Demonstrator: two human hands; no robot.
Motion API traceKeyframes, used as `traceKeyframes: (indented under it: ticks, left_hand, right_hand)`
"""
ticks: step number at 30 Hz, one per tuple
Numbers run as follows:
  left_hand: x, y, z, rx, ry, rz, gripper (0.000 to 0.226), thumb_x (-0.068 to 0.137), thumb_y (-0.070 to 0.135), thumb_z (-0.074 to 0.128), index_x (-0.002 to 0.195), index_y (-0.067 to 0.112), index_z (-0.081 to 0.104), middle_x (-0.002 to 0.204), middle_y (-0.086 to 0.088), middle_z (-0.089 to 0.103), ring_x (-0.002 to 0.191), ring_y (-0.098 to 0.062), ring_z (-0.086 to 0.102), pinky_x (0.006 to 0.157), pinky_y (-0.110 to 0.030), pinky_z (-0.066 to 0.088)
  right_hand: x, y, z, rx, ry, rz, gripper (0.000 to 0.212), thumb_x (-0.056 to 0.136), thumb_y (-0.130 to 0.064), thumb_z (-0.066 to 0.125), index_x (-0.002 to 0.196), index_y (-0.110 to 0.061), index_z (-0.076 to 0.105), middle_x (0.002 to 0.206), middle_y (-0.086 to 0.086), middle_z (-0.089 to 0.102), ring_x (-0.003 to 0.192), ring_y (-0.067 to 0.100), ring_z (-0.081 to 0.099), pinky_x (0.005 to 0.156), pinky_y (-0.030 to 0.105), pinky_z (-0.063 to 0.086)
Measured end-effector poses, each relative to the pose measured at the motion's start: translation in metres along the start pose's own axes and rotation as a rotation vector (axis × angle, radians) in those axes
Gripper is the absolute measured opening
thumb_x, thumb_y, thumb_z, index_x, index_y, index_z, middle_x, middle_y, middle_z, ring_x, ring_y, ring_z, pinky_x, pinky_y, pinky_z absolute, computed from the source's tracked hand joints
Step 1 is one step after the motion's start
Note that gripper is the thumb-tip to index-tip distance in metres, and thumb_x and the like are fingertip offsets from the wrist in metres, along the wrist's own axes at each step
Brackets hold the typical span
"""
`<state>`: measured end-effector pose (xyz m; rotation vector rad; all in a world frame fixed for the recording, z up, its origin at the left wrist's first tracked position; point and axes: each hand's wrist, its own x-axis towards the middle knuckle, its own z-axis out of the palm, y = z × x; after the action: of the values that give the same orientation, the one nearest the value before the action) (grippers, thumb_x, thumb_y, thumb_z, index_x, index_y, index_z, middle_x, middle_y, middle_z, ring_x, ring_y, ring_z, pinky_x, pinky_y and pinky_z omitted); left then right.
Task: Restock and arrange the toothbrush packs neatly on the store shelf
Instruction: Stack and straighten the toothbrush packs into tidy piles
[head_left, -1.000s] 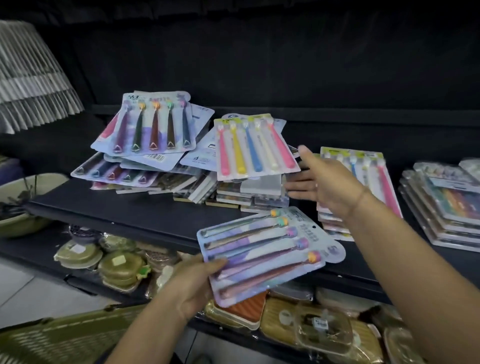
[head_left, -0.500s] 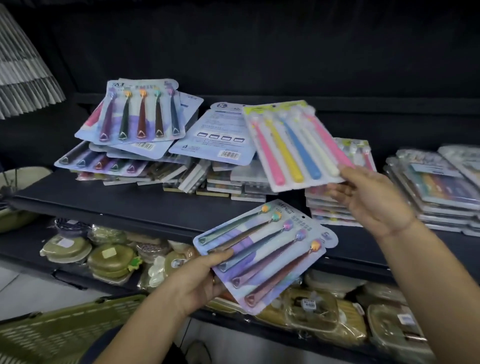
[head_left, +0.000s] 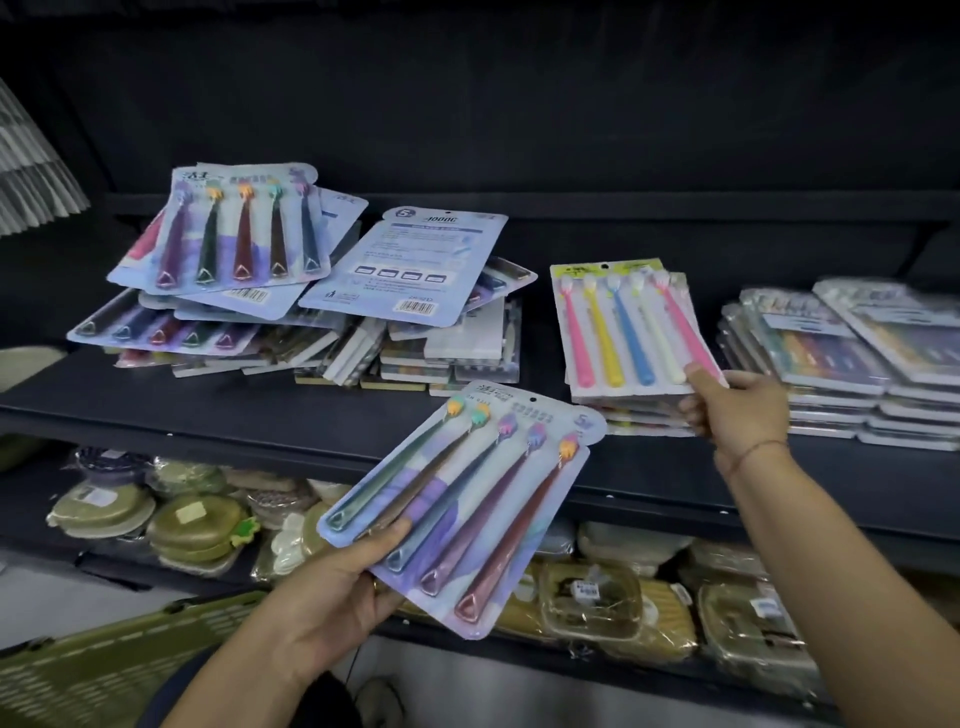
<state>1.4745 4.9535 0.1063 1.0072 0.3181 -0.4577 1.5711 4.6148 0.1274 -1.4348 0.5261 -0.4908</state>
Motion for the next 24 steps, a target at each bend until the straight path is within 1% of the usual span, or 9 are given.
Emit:
traceKeyframes:
  ticks: [3,5,7,10,13,15,17,20,24]
  left_hand:
    - [-0.004,-0.006,0.001,-0.002,0.001,0.01,0.059,0.068,0.017,0.089,0.123,0.01,0.068,0.125,-0.014,0.066,0.117,-0.029,0.062,0.092,-0.043,0.052]
    - [-0.006,-0.01,0.0,-0.016,-0.01,0.011,0.07,0.055,0.019,0.091,0.121,0.01,0.069,0.126,-0.015,0.065,0.119,-0.031,0.061,0.094,-0.044,0.051]
    - [-0.01,-0.017,-0.001,-0.014,-0.033,0.025,0.06,0.062,0.019,0.086,0.119,0.012,0.071,0.127,-0.015,0.065,0.118,-0.031,0.062,0.094,-0.045,0.051]
    - [-0.016,-0.032,0.004,-0.03,-0.067,0.097,0.071,0.049,0.025,0.096,0.116,0.022,0.073,0.125,-0.004,0.068,0.114,-0.023,0.065,0.085,-0.037,0.058]
    - [-0.017,-0.048,0.012,-0.141,0.042,0.181,0.054,0.07,0.019,0.082,0.122,0.022,0.069,0.12,0.0,0.07,0.104,-0.018,0.07,0.068,-0.028,0.059]
    - [-0.012,-0.054,0.017,-0.206,0.159,0.19,0.045,0.076,0.01,0.065,0.12,0.021,0.067,0.112,-0.003,0.073,0.093,-0.018,0.073,0.061,-0.027,0.059]
    - [-0.007,-0.055,0.026,-0.222,0.223,0.171,0.043,0.075,0.01,0.065,0.118,0.016,0.066,0.101,-0.007,0.075,0.08,-0.018,0.074,0.056,-0.026,0.059]
    - [-0.003,-0.056,0.041,-0.219,0.211,0.118,0.044,0.072,0.011,0.068,0.116,0.01,0.066,0.096,-0.013,0.075,0.072,-0.02,0.074,0.055,-0.028,0.058]
    - [-0.006,-0.045,0.037,-0.23,0.152,0.062,0.05,0.078,0.033,0.063,0.121,0.01,0.065,0.112,-0.013,0.072,0.097,-0.027,0.069,0.081,-0.038,0.053]
  right_hand:
    - [-0.002,0.005,0.003,-0.034,0.094,-0.038,0.042,0.087,-0.028,0.072,0.114,-0.009,0.046,0.06,0.01,0.058,0.042,0.011,0.05,0.045,0.022,0.039]
    - [-0.015,0.003,0.0,-0.005,0.141,-0.061,0.044,0.087,-0.034,0.071,0.109,-0.013,0.041,0.067,0.01,0.057,0.048,0.015,0.049,0.048,0.025,0.039]
    - [-0.04,0.0,-0.006,-0.025,0.11,-0.085,0.037,0.089,-0.04,0.066,0.1,-0.012,0.045,0.066,0.009,0.054,0.045,0.013,0.048,0.042,0.023,0.037]
    - [-0.098,-0.001,-0.006,-0.113,-0.286,0.092,0.033,0.095,-0.04,0.057,0.093,-0.007,0.055,0.075,0.01,0.063,0.057,0.02,0.061,0.051,0.029,0.053]
    - [-0.14,0.001,0.008,-0.212,-0.7,0.307,0.041,0.092,-0.038,0.06,0.125,-0.015,0.05,0.103,0.005,0.071,0.084,0.02,0.073,0.08,0.04,0.06]
    - [-0.144,0.01,0.022,-0.154,-0.78,0.373,0.062,0.091,-0.029,0.065,0.142,-0.017,0.032,0.11,0.006,0.072,0.09,0.021,0.073,0.08,0.038,0.06]
    - [-0.142,0.018,0.036,-0.132,-0.792,0.402,0.073,0.09,-0.016,0.068,0.147,-0.018,0.023,0.107,0.008,0.073,0.091,0.024,0.073,0.077,0.038,0.06]
    - [-0.131,0.029,0.044,-0.155,-0.753,0.345,0.058,0.088,0.002,0.065,0.138,-0.015,0.041,0.102,0.012,0.074,0.087,0.023,0.073,0.067,0.03,0.059]
    - [-0.103,0.024,0.025,-0.149,-0.802,0.364,0.046,0.089,0.011,0.056,0.124,-0.019,0.053,0.095,0.015,0.075,0.078,0.022,0.073,0.063,0.027,0.057]
